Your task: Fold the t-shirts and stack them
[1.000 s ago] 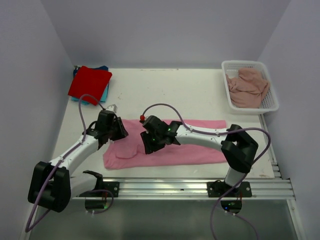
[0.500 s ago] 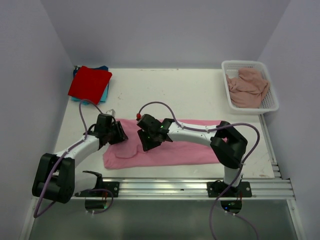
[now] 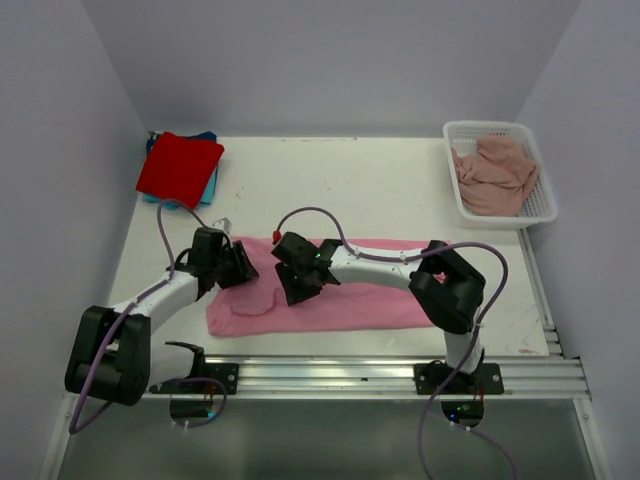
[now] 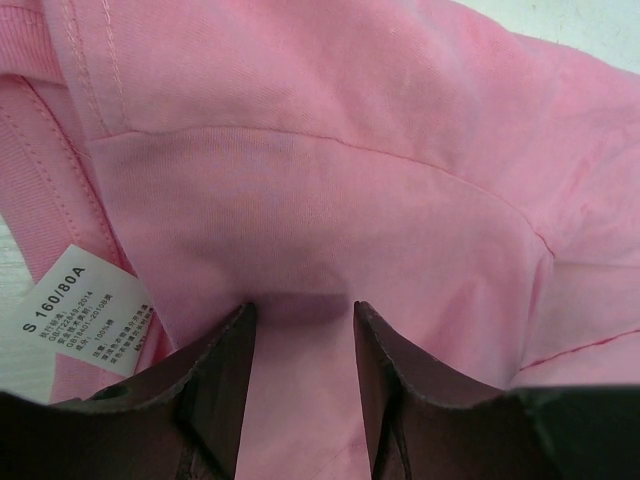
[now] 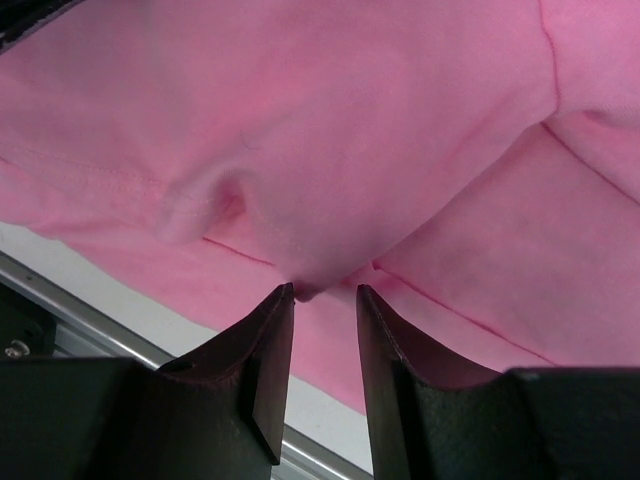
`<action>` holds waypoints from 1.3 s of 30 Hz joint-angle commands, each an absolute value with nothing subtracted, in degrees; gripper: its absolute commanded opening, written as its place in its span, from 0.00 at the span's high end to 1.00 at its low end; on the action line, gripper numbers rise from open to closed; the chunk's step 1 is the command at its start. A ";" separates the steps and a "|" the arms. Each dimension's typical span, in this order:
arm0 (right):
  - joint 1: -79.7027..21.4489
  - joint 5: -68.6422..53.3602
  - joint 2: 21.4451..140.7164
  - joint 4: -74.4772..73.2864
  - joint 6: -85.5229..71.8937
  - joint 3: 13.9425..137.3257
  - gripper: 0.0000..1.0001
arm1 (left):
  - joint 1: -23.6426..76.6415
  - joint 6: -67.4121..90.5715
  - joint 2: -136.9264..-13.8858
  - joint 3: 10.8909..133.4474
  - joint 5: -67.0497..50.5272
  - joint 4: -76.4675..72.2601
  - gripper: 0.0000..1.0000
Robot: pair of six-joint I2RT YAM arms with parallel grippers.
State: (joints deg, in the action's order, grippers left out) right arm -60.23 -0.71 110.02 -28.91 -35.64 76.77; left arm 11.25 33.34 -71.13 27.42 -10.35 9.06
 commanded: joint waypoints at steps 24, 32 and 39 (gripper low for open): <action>-60.91 0.61 113.12 -27.77 -36.12 81.30 0.89 | 10.81 32.26 -71.37 25.40 -11.60 8.35 0.55; -61.08 1.67 110.48 -28.91 -36.21 79.90 1.00 | 10.81 31.99 -71.46 24.87 -11.69 8.26 0.57; -61.61 3.78 106.09 -32.95 -35.68 78.31 1.00 | 10.81 31.82 -71.63 24.87 -11.51 8.26 0.59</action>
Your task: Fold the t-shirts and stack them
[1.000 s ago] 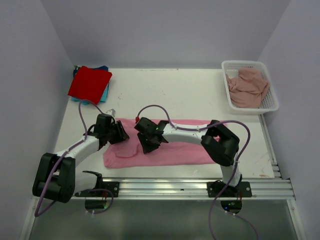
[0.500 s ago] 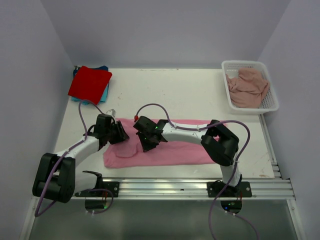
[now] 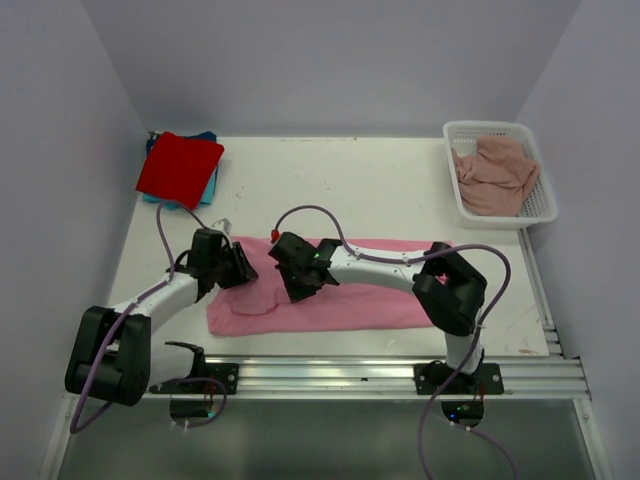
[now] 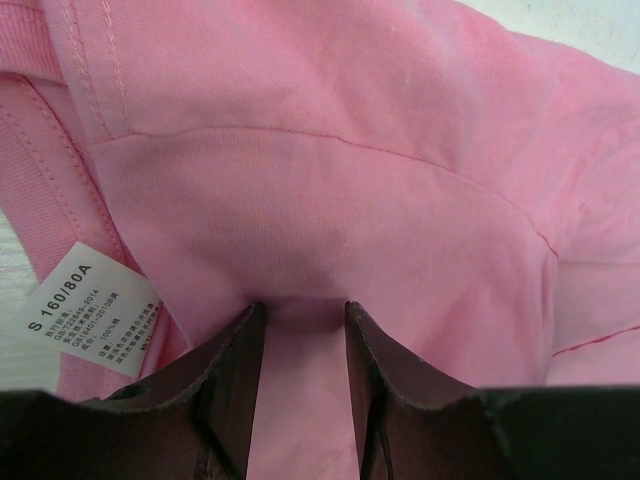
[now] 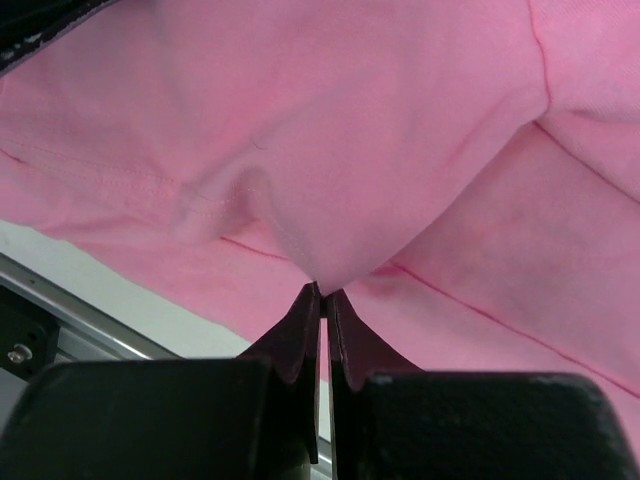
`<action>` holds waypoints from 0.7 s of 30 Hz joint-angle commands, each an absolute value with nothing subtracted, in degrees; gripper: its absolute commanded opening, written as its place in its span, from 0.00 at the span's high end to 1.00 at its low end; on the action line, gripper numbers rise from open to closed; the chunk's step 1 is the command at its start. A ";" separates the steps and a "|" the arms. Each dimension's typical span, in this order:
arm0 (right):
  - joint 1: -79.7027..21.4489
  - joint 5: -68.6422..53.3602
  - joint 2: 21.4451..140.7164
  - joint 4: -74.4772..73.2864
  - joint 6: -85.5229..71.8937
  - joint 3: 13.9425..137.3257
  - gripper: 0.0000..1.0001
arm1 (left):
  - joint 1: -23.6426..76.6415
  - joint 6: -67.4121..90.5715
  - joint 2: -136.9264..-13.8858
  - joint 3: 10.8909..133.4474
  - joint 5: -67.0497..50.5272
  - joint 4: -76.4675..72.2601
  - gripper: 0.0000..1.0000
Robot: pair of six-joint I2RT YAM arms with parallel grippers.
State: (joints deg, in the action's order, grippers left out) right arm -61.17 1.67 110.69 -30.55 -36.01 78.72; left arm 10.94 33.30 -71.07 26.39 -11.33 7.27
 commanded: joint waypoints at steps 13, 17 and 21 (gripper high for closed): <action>-61.88 14.49 106.08 -50.59 -40.07 81.82 0.59 | 10.72 31.29 -71.98 25.75 -11.16 8.96 0.59; -61.88 21.52 102.84 -54.40 -42.71 81.65 0.25 | 10.72 31.03 -70.84 26.89 -11.25 10.19 0.58; -61.09 27.23 98.62 -55.02 -43.85 81.04 0.09 | 10.72 30.24 -68.74 30.83 -11.16 13.62 0.55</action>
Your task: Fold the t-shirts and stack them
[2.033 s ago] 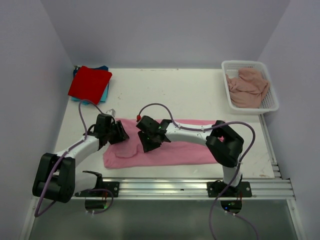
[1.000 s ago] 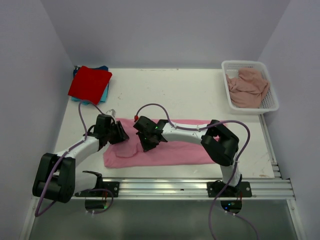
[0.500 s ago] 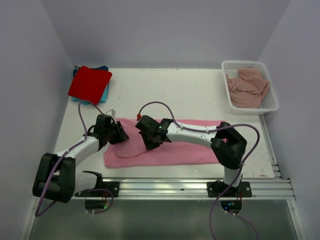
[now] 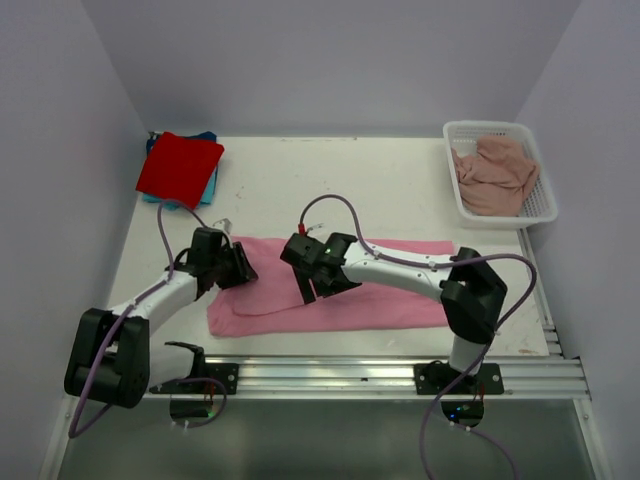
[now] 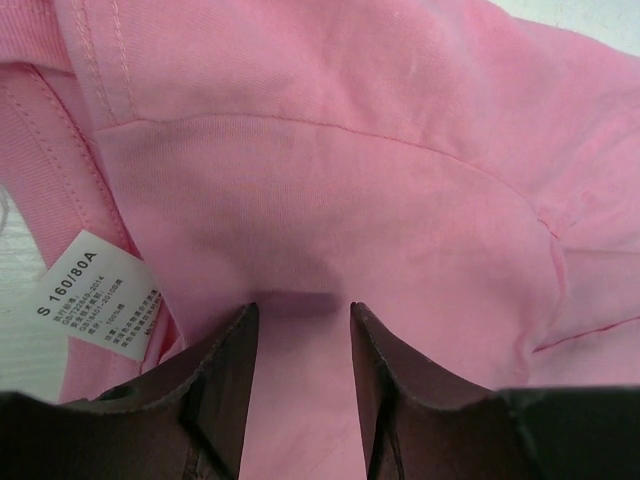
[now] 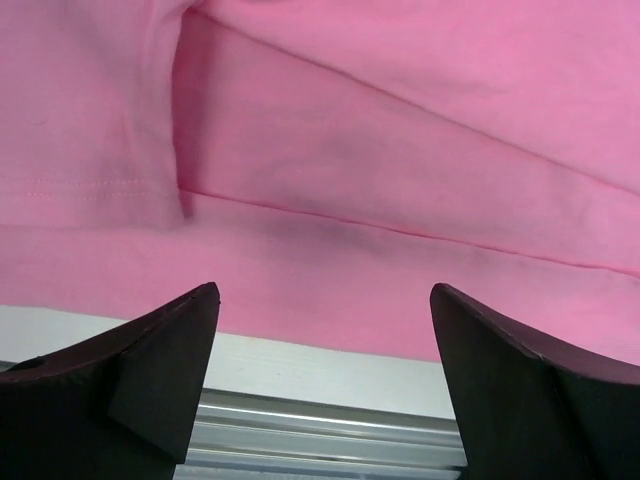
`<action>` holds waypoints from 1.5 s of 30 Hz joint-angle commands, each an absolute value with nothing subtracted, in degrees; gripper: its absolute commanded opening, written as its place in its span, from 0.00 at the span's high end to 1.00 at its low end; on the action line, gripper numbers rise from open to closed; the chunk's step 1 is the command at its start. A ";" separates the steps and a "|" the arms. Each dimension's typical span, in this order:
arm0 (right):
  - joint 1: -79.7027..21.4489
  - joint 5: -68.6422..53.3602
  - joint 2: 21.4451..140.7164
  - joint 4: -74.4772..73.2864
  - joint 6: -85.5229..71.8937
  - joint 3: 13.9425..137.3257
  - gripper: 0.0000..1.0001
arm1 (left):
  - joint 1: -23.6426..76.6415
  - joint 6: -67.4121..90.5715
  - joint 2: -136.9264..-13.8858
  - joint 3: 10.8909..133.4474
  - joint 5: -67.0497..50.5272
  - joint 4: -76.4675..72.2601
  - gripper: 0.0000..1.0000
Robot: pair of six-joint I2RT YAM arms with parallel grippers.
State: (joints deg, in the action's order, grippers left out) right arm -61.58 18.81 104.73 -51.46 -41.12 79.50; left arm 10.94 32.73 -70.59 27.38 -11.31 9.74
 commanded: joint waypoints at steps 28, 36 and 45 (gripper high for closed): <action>-19.16 28.23 93.42 -41.95 -42.72 59.42 1.00 | 10.81 30.41 -77.08 30.41 -21.01 10.72 1.00; -18.98 22.15 97.56 -34.81 -40.43 57.40 1.00 | 10.81 31.29 -74.44 29.97 -19.16 11.95 1.00; -18.98 20.75 94.93 -32.17 -39.03 51.78 1.00 | 10.72 32.08 -79.36 29.97 -16.88 8.01 1.00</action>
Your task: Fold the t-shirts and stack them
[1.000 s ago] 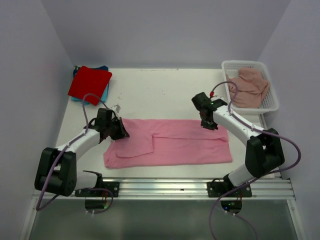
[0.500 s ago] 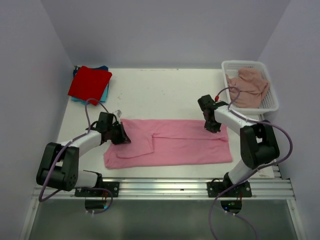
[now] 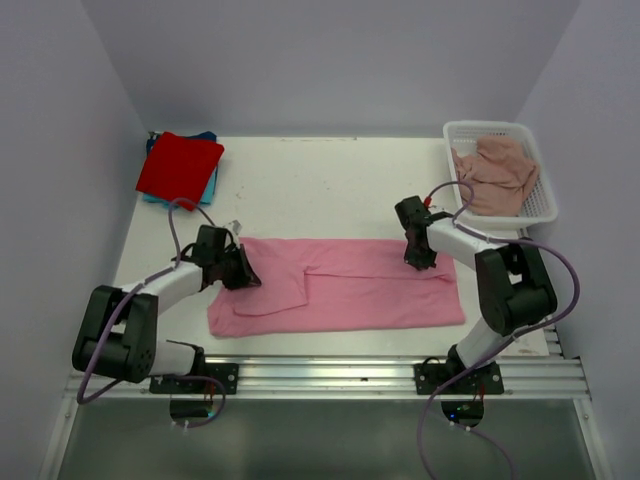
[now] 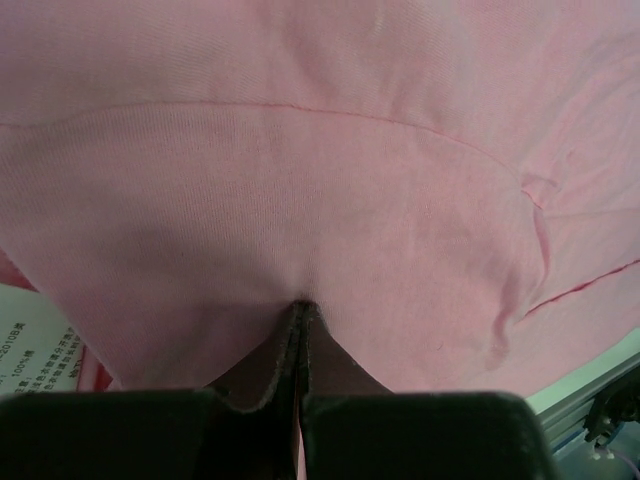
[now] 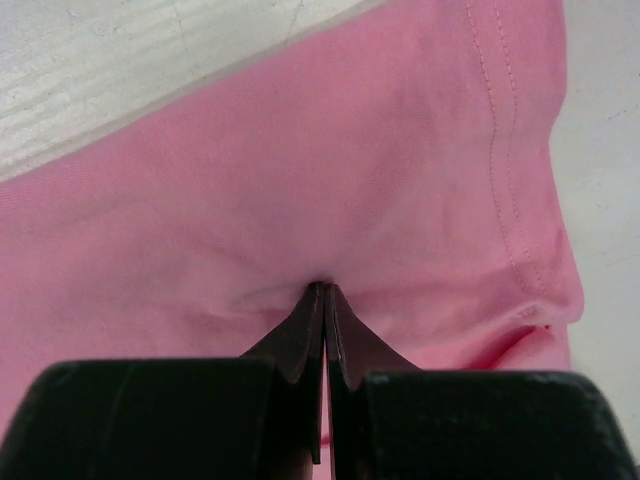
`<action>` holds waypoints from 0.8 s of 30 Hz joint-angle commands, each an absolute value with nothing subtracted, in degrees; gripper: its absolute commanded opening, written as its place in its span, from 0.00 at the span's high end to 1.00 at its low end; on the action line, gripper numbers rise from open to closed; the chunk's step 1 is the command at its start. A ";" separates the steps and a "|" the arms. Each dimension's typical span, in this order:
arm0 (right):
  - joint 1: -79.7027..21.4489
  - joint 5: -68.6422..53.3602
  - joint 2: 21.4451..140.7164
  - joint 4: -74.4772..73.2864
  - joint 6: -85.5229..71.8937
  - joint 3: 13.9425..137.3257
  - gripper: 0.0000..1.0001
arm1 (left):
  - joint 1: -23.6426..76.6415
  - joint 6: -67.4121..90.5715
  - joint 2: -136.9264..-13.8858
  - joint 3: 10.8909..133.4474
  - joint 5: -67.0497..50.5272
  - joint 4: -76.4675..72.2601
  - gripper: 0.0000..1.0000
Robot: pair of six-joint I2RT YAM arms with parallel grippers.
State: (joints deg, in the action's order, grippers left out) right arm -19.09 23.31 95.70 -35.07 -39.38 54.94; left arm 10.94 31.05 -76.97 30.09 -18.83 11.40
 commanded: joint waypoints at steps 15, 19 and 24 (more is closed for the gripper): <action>-21.35 9.76 90.53 -27.60 -37.79 41.66 1.00 | 10.55 34.72 -98.87 43.40 -17.05 4.12 1.00; -24.95 9.58 90.53 -28.56 -39.11 42.10 1.00 | 10.11 35.33 -104.75 52.26 -16.70 5.45 1.00; -30.40 9.41 89.83 -30.41 -41.22 42.36 1.00 | 9.58 35.77 -114.33 64.74 -17.31 8.52 1.00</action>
State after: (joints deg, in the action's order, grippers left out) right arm -27.73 17.39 87.61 -24.71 -38.17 45.21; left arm 10.63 36.88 -108.71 59.29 -23.66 4.10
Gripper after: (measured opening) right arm 0.009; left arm 0.005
